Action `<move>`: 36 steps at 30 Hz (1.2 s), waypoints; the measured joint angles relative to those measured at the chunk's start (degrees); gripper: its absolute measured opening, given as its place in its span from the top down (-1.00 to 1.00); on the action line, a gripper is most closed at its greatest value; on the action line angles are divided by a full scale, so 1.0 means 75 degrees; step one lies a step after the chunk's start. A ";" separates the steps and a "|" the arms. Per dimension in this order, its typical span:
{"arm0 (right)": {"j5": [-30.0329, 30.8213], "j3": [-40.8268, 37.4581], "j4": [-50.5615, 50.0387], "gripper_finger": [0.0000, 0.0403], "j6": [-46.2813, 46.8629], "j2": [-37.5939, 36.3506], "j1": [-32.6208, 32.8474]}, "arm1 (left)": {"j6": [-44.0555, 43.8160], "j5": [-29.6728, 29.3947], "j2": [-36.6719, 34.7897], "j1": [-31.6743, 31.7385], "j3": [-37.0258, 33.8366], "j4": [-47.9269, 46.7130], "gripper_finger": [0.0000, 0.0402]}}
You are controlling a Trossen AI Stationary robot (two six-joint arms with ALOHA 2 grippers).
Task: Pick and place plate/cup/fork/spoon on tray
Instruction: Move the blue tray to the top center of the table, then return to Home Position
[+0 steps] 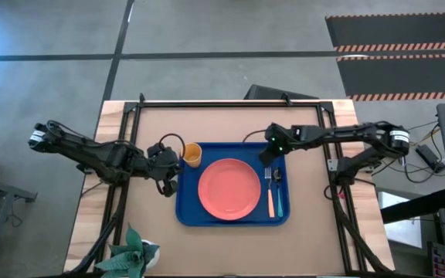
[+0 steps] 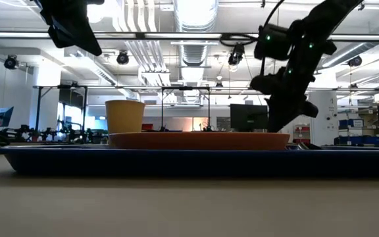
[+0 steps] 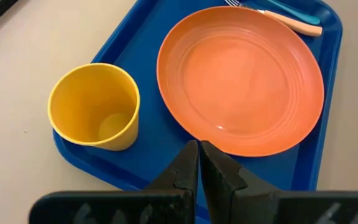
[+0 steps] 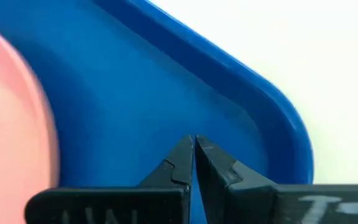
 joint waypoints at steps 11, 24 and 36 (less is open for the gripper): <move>-0.0291 0.0002 0.0066 0.96 -0.0445 0.0979 -0.0359 | -0.0014 0.0001 0.0001 0.0002 0.0000 -0.0003 1.00; -0.0052 0.0009 0.0060 0.96 -0.0983 0.1118 -0.0888 | -0.0031 0.0006 -0.0001 0.0002 0.0003 -0.0006 1.00; -0.0064 0.0357 0.0230 0.96 -0.0898 0.1008 -0.0807 | 0.0264 0.0008 -0.0013 0.0002 0.0041 -0.0064 1.00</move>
